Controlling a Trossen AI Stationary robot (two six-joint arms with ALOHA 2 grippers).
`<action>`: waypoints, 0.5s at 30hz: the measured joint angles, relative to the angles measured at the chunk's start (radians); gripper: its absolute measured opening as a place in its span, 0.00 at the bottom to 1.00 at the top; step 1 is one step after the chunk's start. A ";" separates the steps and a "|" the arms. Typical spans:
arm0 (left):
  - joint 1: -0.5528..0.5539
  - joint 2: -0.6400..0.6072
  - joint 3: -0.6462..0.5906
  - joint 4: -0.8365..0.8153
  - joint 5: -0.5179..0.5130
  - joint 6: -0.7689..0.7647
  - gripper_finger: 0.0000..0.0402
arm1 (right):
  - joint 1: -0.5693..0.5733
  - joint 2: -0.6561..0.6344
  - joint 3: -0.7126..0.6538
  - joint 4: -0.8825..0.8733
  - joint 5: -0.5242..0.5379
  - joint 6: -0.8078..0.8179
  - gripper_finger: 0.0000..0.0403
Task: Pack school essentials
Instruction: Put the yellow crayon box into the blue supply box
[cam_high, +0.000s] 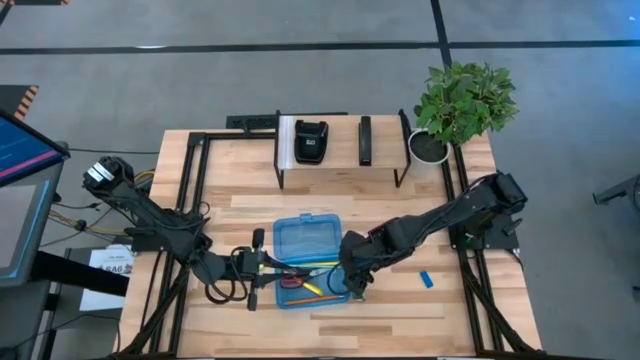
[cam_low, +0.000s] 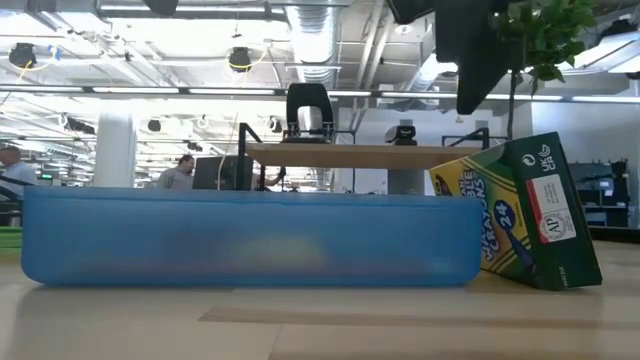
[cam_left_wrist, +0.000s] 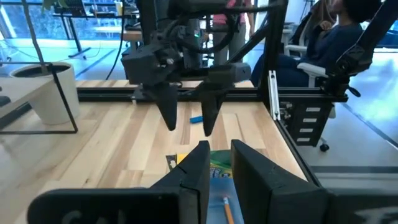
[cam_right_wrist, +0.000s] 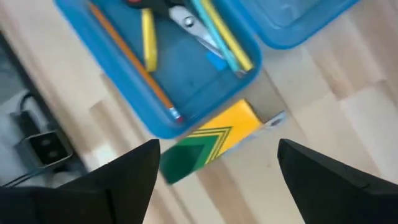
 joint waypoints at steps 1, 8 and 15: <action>0.000 0.000 0.000 0.000 0.000 -0.004 0.13 | 0.008 0.011 0.012 -0.015 0.015 0.008 0.85; 0.000 0.000 0.000 -0.005 0.000 -0.027 0.13 | 0.045 0.094 0.066 -0.048 0.062 0.061 0.82; 0.000 0.000 0.000 -0.006 0.024 -0.034 0.13 | 0.040 0.105 0.064 -0.087 0.120 0.125 0.83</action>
